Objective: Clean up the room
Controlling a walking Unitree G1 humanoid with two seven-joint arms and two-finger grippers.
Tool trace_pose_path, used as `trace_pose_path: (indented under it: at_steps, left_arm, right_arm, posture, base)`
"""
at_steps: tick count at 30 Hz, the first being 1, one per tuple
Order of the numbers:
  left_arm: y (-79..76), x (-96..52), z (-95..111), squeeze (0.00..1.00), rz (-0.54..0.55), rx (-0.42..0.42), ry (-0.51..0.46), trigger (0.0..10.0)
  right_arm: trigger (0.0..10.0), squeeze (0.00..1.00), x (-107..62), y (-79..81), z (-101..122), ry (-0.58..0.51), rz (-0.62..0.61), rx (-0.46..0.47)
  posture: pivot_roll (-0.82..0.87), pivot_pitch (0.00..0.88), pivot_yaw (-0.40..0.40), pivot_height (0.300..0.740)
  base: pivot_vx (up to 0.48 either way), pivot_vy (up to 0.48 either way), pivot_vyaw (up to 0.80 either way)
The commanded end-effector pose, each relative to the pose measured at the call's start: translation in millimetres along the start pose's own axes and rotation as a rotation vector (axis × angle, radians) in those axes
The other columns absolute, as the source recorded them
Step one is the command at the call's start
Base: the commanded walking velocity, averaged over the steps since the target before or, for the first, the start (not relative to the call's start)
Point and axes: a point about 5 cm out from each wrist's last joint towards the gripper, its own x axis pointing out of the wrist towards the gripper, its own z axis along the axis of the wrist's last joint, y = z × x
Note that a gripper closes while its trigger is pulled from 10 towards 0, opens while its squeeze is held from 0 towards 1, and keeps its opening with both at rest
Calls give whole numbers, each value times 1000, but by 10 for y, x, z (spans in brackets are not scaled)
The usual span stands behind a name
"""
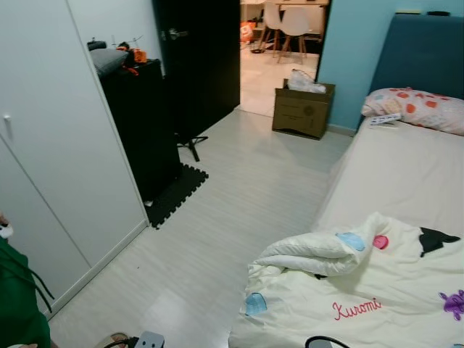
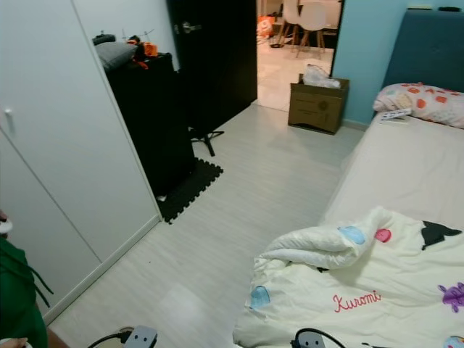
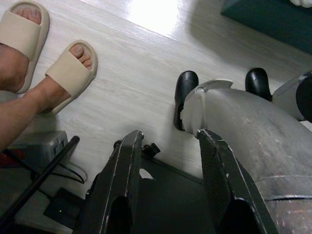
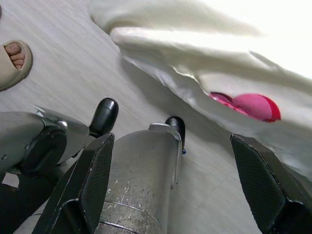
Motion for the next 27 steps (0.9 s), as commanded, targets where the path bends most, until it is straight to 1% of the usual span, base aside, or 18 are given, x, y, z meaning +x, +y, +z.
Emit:
trace_pose_path:
  at_steps: [1, 11, 15, 22, 27]
  left_arm:
    - [32, -7, 12, 0, 13, 16, -3, 10000]
    - [11, 1, 21, 0, 16, 15, -6, 10000]
    - [2, 2, 8, 0, 17, 14, -3, 10000]
    - [-3, 1, -15, 0, 15, 9, 1, 10000]
    - [-17, 2, -11, 0, -4, 14, -3, 10000]
  right_arm:
    - [10000, 0, -7, 93, -134, 53, 26, -10]
    - [10000, 0, -19, 77, -185, 65, 16, -23]
    - [10000, 0, -21, 73, -193, 66, 12, -37]
    - [10000, 0, -28, 61, -233, 92, 5, -33]
    - [10000, 0, -37, 18, -249, 100, 6, -46]
  posture:
    - [-47, 19, 21, 740]
    - [-41, 21, 11, 740]
    - [-41, 19, 7, 740]
    - [-45, 16, 4, 740]
    - [-50, 13, 2, 740]
  base:
    - [0, 0, 800]
    - [0, 0, 781]
    - [0, 0, 0]
    - [0, 0, 0]
    - [0, 0, 0]
